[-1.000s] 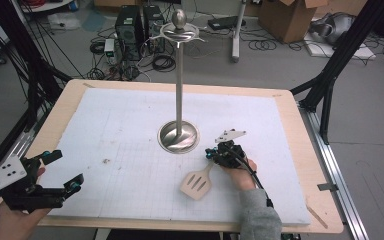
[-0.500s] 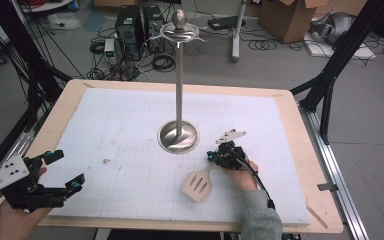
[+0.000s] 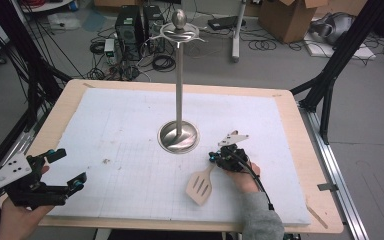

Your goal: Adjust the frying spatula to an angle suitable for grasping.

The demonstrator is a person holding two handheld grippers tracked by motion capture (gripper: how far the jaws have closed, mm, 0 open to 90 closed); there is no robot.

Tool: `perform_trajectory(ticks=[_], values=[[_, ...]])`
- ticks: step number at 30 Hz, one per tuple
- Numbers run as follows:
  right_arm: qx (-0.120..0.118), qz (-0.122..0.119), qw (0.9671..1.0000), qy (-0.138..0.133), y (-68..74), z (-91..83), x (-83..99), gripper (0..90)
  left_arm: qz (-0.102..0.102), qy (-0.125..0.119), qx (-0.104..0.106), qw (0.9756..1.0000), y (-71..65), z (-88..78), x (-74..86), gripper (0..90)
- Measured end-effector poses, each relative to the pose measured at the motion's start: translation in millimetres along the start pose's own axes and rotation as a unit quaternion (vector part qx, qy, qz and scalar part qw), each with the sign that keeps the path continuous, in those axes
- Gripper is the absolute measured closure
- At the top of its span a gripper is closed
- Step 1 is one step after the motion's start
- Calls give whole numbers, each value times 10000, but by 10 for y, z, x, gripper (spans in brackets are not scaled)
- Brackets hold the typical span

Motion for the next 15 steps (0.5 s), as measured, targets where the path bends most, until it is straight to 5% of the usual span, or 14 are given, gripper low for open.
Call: perform_trajectory(ticks=[15], values=[[-141,64,9999,3,-23,-98,149,900,23,-33,138,9999,18,107,-71,18]])
Point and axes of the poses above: each handheld gripper's, and its own axes: z roughly forward along the jaws, x roughly out of its underside, y roughly to its left, the point moved 3 cm from there along z, roughly forward along the jaws, and after that the axes turned 15 degrees about y, right-handed, at the moved point
